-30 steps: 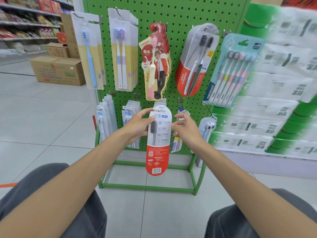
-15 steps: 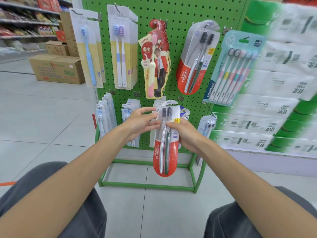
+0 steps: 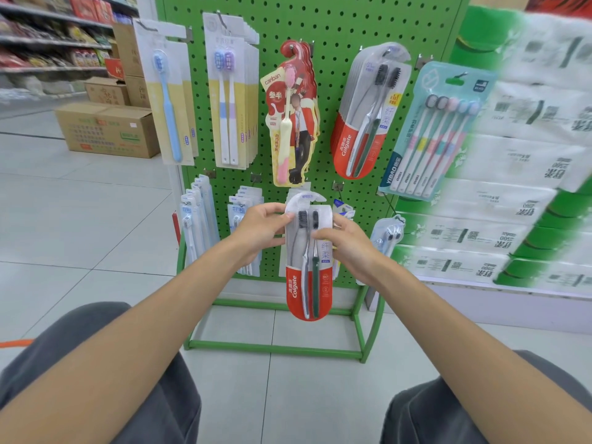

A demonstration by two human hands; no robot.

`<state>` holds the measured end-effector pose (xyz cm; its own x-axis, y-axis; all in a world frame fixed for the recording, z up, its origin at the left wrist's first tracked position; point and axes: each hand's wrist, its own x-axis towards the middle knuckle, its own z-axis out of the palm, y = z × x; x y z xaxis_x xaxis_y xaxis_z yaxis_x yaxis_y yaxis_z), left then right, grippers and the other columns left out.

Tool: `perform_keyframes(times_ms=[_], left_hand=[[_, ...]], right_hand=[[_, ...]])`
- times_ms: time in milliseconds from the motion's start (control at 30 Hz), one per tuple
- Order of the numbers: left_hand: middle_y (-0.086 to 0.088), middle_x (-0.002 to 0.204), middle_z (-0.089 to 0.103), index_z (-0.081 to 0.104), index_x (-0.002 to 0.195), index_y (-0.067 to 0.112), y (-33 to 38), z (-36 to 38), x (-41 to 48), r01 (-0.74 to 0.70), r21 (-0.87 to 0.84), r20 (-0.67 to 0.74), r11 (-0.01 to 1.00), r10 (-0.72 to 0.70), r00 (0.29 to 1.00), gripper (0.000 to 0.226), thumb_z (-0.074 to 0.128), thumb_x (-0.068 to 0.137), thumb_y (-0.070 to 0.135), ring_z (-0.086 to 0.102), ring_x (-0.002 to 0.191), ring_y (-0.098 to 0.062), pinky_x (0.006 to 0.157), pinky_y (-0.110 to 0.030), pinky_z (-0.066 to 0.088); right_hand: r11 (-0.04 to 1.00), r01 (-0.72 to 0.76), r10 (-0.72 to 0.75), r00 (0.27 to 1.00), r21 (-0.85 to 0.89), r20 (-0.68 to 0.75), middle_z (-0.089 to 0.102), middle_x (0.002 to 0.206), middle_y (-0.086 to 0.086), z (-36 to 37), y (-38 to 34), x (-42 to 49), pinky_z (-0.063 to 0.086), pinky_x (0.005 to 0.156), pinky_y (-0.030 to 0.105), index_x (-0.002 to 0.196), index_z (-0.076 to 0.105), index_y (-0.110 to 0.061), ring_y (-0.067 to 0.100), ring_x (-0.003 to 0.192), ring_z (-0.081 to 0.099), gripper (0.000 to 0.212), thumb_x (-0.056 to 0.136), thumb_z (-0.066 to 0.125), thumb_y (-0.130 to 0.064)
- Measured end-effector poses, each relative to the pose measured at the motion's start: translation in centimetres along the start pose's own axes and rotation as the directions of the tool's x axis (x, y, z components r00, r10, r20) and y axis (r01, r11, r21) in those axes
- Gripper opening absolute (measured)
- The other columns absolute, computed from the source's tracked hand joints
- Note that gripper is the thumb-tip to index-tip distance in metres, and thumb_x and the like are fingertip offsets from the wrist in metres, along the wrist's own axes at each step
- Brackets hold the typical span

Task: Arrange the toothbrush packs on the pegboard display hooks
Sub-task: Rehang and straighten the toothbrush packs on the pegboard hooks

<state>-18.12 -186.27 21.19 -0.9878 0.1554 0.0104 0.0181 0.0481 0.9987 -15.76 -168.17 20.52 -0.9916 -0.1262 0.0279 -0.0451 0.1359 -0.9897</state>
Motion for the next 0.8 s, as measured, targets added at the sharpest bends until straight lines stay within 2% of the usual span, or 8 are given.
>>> perform_keyframes(times_ms=[100, 300, 367, 433, 533, 633, 767, 800], left_hand=[[-0.004, 0.109, 0.072, 0.067, 0.113, 0.015, -0.3, 0.0, 0.2, -0.005, 0.054, -0.005, 0.999, 0.005, 1.000, 0.020, 0.063, 0.095, 0.021, 0.067, 0.106, -0.019, 0.093, -0.041, 0.056], [-0.002, 0.116, 0.070, 0.066, 0.117, 0.021, 0.2, 0.6, 0.4, -0.032, 0.089, 0.018, 0.996, 0.031, 0.999, 0.023, 0.059, 0.097, 0.031, 0.065, 0.110, -0.016, 0.095, -0.038, 0.054], [0.001, 0.117, 0.069, 0.062, 0.122, 0.021, 0.9, 0.9, 0.5, -0.043, 0.089, 0.047, 0.995, 0.039, 0.998, 0.032, 0.064, 0.093, 0.036, 0.065, 0.109, -0.013, 0.092, -0.033, 0.054], [0.001, 0.110, 0.071, 0.062, 0.120, 0.022, 1.9, 1.2, 0.4, -0.072, 0.112, 0.078, 0.991, 0.063, 0.995, 0.034, 0.070, 0.089, 0.033, 0.068, 0.102, -0.012, 0.084, -0.029, 0.056], [-0.001, 0.101, 0.073, 0.064, 0.113, 0.023, 3.8, 1.8, 0.5, -0.113, 0.170, 0.063, 0.979, 0.104, 0.993, 0.029, 0.075, 0.086, 0.025, 0.069, 0.099, -0.015, 0.084, -0.033, 0.057], [-0.004, 0.099, 0.073, 0.065, 0.107, 0.018, 6.2, 2.4, 0.5, -0.151, 0.190, 0.035, 0.970, 0.147, 0.989, 0.026, 0.077, 0.083, 0.021, 0.070, 0.098, -0.018, 0.085, -0.037, 0.058], [-0.010, 0.098, 0.074, 0.066, 0.101, 0.014, 9.9, 3.1, 0.3, -0.179, 0.242, -0.021, 0.954, 0.190, 0.982, 0.026, 0.080, 0.080, 0.019, 0.071, 0.092, -0.023, 0.082, -0.042, 0.059], [-0.011, 0.097, 0.074, 0.066, 0.099, 0.013, 10.8, 3.2, 0.3, -0.188, 0.265, -0.041, 0.946, 0.206, 0.978, 0.025, 0.081, 0.079, 0.018, 0.071, 0.090, -0.024, 0.080, -0.042, 0.058]], right_hand=[[0.999, 0.037, -0.035, 0.998, 0.031, -0.053, 0.074, 0.108, 0.003, -0.4, -0.2, 0.0, 0.050, 0.098, 0.053, 0.119, 0.063, -0.017, 0.021, 0.101, 0.069, 0.030, 0.090, 0.067, -0.018], [0.997, 0.058, -0.055, 0.996, 0.044, -0.065, 0.075, 0.103, -0.004, -0.5, -0.5, 0.1, 0.054, 0.092, 0.043, 0.119, 0.064, -0.015, 0.016, 0.097, 0.070, 0.025, 0.095, 0.063, -0.020], [0.997, 0.060, -0.056, 0.996, 0.056, -0.071, 0.074, 0.100, -0.004, -0.8, -0.9, 0.2, 0.055, 0.081, 0.034, 0.119, 0.064, -0.013, 0.012, 0.091, 0.071, 0.024, 0.096, 0.062, -0.017], [0.997, 0.060, -0.057, 0.996, 0.048, -0.072, 0.074, 0.101, -0.002, -1.3, -1.5, 0.2, 0.055, 0.077, 0.032, 0.118, 0.064, -0.014, 0.014, 0.091, 0.072, 0.023, 0.096, 0.061, -0.017], [0.996, 0.086, -0.086, 0.992, -0.007, -0.097, 0.074, 0.106, -0.001, -2.1, -2.9, 0.4, 0.055, 0.084, 0.034, 0.119, 0.065, -0.018, 0.018, 0.098, 0.070, 0.024, 0.095, 0.063, -0.022], [0.986, 0.129, -0.147, 0.970, -0.104, -0.192, 0.071, 0.109, 0.000, -2.9, -5.2, 0.3, 0.050, 0.077, 0.023, 0.123, 0.062, -0.019, 0.012, 0.099, 0.065, 0.031, 0.093, 0.066, -0.025], [0.945, 0.197, -0.271, 0.920, -0.262, -0.283, 0.064, 0.113, 0.000, -3.8, -8.4, 0.6, 0.050, 0.069, 0.015, 0.128, 0.058, -0.017, 0.011, 0.102, 0.060, 0.039, 0.091, 0.068, -0.026], [0.927, 0.216, -0.309, 0.903, -0.307, -0.298, 0.063, 0.113, 0.001, -4.0, -9.3, 0.7, 0.050, 0.071, 0.017, 0.130, 0.057, -0.017, 0.013, 0.103, 0.059, 0.042, 0.091, 0.069, -0.026]])
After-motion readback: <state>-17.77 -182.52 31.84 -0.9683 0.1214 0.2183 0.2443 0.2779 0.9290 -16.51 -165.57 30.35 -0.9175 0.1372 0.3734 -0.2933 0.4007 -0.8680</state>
